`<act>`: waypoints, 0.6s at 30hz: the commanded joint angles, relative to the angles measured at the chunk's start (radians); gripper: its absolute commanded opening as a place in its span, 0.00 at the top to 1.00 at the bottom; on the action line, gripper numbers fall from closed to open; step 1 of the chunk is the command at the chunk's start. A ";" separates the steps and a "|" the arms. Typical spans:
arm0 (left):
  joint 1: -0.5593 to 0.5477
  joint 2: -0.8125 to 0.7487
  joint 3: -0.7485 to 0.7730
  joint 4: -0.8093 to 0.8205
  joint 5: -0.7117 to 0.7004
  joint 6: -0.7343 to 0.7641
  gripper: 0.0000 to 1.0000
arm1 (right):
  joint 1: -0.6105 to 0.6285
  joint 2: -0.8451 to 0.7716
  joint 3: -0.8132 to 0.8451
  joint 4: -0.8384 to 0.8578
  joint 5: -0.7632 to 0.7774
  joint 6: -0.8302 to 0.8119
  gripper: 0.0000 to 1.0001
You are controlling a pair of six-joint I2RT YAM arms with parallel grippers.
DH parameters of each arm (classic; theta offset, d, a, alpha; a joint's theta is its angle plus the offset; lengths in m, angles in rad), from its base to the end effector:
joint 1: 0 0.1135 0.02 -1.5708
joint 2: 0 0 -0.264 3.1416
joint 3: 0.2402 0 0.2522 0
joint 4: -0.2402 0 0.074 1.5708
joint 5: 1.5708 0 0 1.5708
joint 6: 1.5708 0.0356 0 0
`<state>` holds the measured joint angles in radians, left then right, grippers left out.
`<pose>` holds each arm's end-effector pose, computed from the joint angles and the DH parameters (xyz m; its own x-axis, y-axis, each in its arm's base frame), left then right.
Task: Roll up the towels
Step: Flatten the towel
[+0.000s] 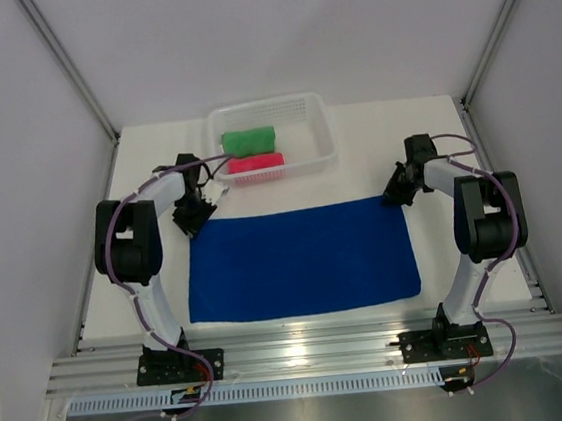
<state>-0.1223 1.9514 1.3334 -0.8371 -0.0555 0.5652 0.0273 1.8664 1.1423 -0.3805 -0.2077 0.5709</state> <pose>0.3626 -0.0426 0.1568 -0.7707 0.6335 -0.0680 0.6255 0.7726 0.1084 0.3687 0.0174 0.1515 -0.8158 0.5067 -0.2787 0.3821 0.8341 0.3979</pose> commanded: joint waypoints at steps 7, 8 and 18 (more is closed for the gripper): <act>0.012 -0.172 0.010 -0.089 0.195 0.010 0.52 | -0.018 -0.124 0.106 -0.027 0.008 -0.126 0.88; 0.015 -0.183 0.026 -0.100 0.219 0.007 0.52 | -0.018 -0.134 0.109 -0.043 0.027 -0.134 0.86; 0.059 -0.020 0.222 -0.168 0.166 -0.058 0.49 | -0.056 -0.014 0.151 -0.149 0.128 -0.223 0.56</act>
<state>-0.0662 1.8671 1.5040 -0.9562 0.1070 0.5232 -0.0254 1.8023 1.2690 -0.4740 -0.1158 0.3977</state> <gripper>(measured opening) 0.507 0.434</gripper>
